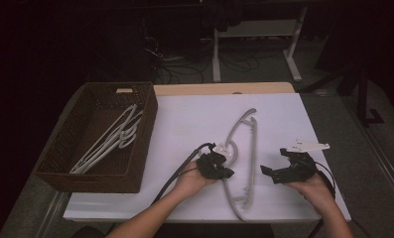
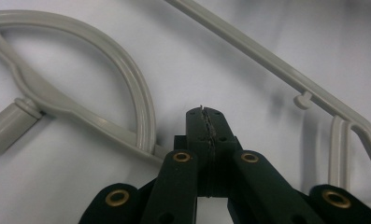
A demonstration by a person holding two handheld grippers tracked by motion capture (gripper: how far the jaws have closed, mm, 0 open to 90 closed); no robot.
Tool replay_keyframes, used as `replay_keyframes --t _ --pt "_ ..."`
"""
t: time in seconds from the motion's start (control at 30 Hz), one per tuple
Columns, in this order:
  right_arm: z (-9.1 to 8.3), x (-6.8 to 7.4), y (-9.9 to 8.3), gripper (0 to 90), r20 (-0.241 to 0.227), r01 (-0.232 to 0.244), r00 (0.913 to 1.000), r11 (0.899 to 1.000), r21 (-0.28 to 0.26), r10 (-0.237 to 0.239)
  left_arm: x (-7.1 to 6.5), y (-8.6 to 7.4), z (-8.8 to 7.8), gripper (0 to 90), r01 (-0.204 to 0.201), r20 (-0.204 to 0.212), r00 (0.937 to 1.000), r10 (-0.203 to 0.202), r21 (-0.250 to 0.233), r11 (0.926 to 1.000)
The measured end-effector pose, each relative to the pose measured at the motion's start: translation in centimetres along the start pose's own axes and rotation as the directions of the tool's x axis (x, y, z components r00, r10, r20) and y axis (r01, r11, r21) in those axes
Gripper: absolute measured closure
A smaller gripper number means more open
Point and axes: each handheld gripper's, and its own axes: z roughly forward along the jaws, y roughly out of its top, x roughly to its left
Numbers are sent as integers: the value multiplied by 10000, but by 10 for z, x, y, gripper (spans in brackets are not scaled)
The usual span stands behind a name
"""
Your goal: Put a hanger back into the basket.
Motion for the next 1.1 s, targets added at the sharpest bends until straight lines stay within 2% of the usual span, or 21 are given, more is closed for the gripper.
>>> replay_keyframes --t 0.2,0.37,0.5,0.6,0.67,0.73,0.87,0.93,1.1 --pt "0 1 0 2 -1 40 10000 10000 8 -40 13 -7 -13 900 102 -559 9984 -84 323 9994" --pt "0 1 0 2 10 41 10000 10000 29 -41 32 -16 -30 900 374 -1429 9893 -290 566 9977" --pt "1 1 0 2 9 48 10000 10000 46 -48 51 -26 -43 900 822 -2076 9757 -701 501 9954" --pt "1 1 0 2 0 72 10000 10000 57 -72 62 -32 -51 900 1127 -2561 9618 -967 486 9924" --pt "1 1 0 2 -1 83 10000 9999 66 -83 68 -35 -55 900 1294 -2929 9496 -1114 426 9907" --pt "1 1 0 2 -7 82 10000 9999 60 -82 73 -38 -58 900 1528 -3060 9423 -1358 323 9877" --pt "2 1 0 2 -10 73 10000 9999 71 -73 75 -40 -59 900 1576 -3058 9415 -1416 281 9871" --pt "2 1 0 2 -14 97 10000 9999 79 -97 75 -39 -60 900 1620 -2937 9442 -1490 204 9866" --pt "1 1 0 2 -30 83 10000 9999 75 -83 73 -32 -68 816 1563 -2607 9521 -1598 -340 9871"
